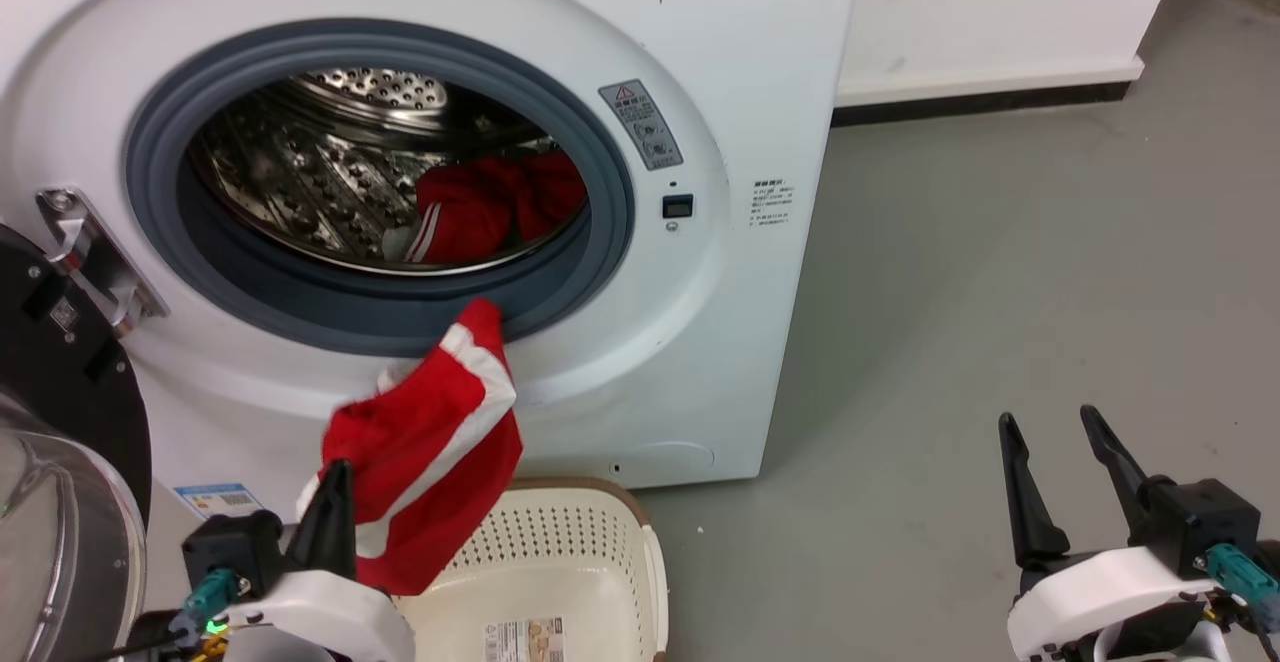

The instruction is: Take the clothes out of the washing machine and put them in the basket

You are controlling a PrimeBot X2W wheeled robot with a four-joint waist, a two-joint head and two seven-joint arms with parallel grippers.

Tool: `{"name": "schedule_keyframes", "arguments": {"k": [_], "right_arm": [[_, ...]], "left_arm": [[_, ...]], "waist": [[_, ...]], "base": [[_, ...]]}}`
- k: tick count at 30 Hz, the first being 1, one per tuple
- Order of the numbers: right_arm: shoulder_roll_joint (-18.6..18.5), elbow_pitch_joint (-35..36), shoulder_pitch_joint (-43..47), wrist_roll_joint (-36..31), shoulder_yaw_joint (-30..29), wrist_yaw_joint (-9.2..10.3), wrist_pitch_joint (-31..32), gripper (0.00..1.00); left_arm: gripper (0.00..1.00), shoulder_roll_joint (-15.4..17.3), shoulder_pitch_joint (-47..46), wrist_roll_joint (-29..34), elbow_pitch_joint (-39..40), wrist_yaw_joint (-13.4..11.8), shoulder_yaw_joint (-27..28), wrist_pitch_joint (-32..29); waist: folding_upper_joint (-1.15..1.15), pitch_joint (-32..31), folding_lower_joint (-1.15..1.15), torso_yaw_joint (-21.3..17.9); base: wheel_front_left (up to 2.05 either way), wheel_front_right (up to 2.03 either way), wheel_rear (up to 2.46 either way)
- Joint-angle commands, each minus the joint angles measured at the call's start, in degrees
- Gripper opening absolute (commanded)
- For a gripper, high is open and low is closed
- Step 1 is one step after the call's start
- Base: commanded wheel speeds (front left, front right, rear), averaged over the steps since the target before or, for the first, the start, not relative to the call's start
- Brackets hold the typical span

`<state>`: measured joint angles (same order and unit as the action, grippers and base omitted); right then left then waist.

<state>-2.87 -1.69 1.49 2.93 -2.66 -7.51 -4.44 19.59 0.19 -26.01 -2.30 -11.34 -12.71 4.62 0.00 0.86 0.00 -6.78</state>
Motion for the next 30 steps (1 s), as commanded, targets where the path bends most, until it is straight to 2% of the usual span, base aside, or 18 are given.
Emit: {"name": "schedule_keyframes", "arguments": {"k": [1, 10, 18, 27, 30], "right_arm": [[0.0, 0.6, -0.9, -0.2, 0.2, 0.04, 0.1, 1.0], [0.0, 1.4, -4.6, -0.3, 0.8, 0.04, -0.5, 1.0], [0.0, 2.0, -8.3, -0.2, 1.0, 0.04, -1.6, 1.0], [0.0, 2.8, -12.8, 0.5, 1.9, 0.04, -3.1, 1.0], [0.0, 2.4, -13.7, 0.9, 2.2, 0.04, -3.6, 1.0]], "left_arm": [[0.0, -0.9, 0.6, -0.5, -1.2, 0.3, -0.5, 0.1], [0.0, -4.0, -5.8, -2.5, -13.3, 3.1, -0.9, 4.8], [0.0, -4.8, -16.4, -2.3, -25.5, 6.1, -0.8, 8.2], [0.0, -5.6, -27.3, -1.0, -43.8, 9.4, -2.6, 9.4], [0.0, -6.8, -29.9, -1.5, -50.0, 10.3, -2.4, 9.9]], "waist": [[0.0, 2.0, 0.0, 0.3], [0.0, 10.7, 0.0, -1.3], [0.0, 19.2, 0.0, -3.0], [0.0, 28.5, 0.0, -4.9], [0.0, 30.6, 0.0, -5.3]], "base": [[0.0, 0.0, 0.0], [0.0, 0.0, 0.0], [0.0, 0.0, 0.0], [0.0, 0.0, 0.0], [0.0, 0.0, 0.0]]}}
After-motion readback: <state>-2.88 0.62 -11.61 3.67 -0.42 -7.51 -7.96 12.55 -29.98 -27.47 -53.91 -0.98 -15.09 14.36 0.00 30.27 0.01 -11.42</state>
